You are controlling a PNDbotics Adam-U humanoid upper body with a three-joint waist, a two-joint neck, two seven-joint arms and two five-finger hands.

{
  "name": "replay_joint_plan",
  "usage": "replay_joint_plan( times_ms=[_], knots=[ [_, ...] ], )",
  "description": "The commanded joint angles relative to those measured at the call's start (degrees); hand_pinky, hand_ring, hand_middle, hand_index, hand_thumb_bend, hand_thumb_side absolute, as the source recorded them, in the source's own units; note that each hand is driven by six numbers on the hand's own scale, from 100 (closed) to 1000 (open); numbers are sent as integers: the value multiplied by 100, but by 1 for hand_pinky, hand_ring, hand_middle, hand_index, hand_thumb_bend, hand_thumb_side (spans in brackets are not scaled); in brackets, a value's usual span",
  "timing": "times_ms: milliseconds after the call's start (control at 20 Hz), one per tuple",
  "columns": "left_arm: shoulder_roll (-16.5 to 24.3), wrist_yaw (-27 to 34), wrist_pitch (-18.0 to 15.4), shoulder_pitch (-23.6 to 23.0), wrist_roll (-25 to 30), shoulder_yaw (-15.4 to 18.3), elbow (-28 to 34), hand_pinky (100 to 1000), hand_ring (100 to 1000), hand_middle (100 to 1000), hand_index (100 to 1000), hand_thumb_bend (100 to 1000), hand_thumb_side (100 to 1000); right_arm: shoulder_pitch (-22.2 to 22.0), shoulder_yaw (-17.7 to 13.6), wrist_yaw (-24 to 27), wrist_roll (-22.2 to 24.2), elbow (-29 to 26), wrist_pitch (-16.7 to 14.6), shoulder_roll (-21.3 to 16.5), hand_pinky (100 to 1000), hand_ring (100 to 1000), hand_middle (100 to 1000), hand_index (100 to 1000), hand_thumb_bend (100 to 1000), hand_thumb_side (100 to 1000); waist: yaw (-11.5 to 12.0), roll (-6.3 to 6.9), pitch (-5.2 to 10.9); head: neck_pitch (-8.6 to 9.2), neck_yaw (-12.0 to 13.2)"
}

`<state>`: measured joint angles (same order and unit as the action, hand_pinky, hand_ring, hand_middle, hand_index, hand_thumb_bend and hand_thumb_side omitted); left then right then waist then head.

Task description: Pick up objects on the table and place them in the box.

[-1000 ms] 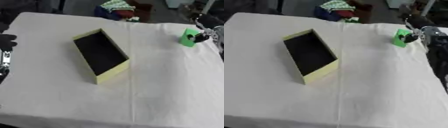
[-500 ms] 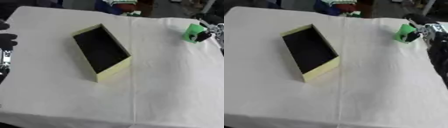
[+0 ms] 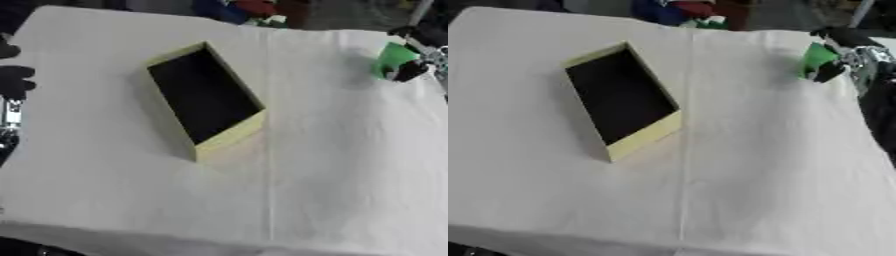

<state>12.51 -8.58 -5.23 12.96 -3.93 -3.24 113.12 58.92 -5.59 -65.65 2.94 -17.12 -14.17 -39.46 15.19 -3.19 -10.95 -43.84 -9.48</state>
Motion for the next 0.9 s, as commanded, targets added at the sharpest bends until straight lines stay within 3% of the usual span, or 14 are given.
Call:
replay_joint_plan(
  times_ms=[50,500,750,900],
  knots=[
    [91,24,-7,81,14,22,130,657,675,732,816,245,567,63,28,14,-77,61,82,-257,891,1000,950,1000,263,115,3,25,75,-28,0],
    [82,33,-9,77,26,18,128,658,675,733,817,246,567,9,91,37,-116,291,164,-244,884,1000,892,995,226,101,14,28,74,-28,-193],
    [75,40,-11,76,30,16,128,658,675,733,817,244,567,-15,121,29,-128,340,175,-214,853,981,725,960,106,100,19,30,72,-28,-372],
    [71,42,-12,75,34,16,127,658,674,733,817,241,568,-28,128,-11,-219,326,189,-202,819,937,600,893,100,100,19,31,75,-28,-477]
  ],
)
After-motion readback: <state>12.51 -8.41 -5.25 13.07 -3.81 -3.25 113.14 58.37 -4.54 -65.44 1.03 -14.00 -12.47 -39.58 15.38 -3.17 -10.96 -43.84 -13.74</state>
